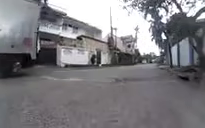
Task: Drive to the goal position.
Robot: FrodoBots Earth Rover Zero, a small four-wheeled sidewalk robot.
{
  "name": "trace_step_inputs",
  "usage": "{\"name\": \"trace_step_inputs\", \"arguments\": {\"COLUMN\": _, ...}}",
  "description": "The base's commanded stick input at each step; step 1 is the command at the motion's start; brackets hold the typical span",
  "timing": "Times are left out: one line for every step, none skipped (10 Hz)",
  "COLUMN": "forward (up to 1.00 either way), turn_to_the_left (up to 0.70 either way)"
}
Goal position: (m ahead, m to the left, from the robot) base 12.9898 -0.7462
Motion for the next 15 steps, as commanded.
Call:
{"name": "trace_step_inputs", "arguments": {"forward": 1.00, "turn_to_the_left": 0.00}}
{"name": "trace_step_inputs", "arguments": {"forward": 1.00, "turn_to_the_left": 0.00}}
{"name": "trace_step_inputs", "arguments": {"forward": 1.00, "turn_to_the_left": 0.00}}
{"name": "trace_step_inputs", "arguments": {"forward": 1.00, "turn_to_the_left": 0.00}}
{"name": "trace_step_inputs", "arguments": {"forward": 1.00, "turn_to_the_left": 0.00}}
{"name": "trace_step_inputs", "arguments": {"forward": 1.00, "turn_to_the_left": 0.00}}
{"name": "trace_step_inputs", "arguments": {"forward": 1.00, "turn_to_the_left": 0.00}}
{"name": "trace_step_inputs", "arguments": {"forward": 1.00, "turn_to_the_left": 0.00}}
{"name": "trace_step_inputs", "arguments": {"forward": 1.00, "turn_to_the_left": 0.00}}
{"name": "trace_step_inputs", "arguments": {"forward": 1.00, "turn_to_the_left": 0.00}}
{"name": "trace_step_inputs", "arguments": {"forward": 1.00, "turn_to_the_left": 0.00}}
{"name": "trace_step_inputs", "arguments": {"forward": 1.00, "turn_to_the_left": 0.00}}
{"name": "trace_step_inputs", "arguments": {"forward": 1.00, "turn_to_the_left": 0.00}}
{"name": "trace_step_inputs", "arguments": {"forward": 1.00, "turn_to_the_left": 0.00}}
{"name": "trace_step_inputs", "arguments": {"forward": 1.00, "turn_to_the_left": 0.00}}
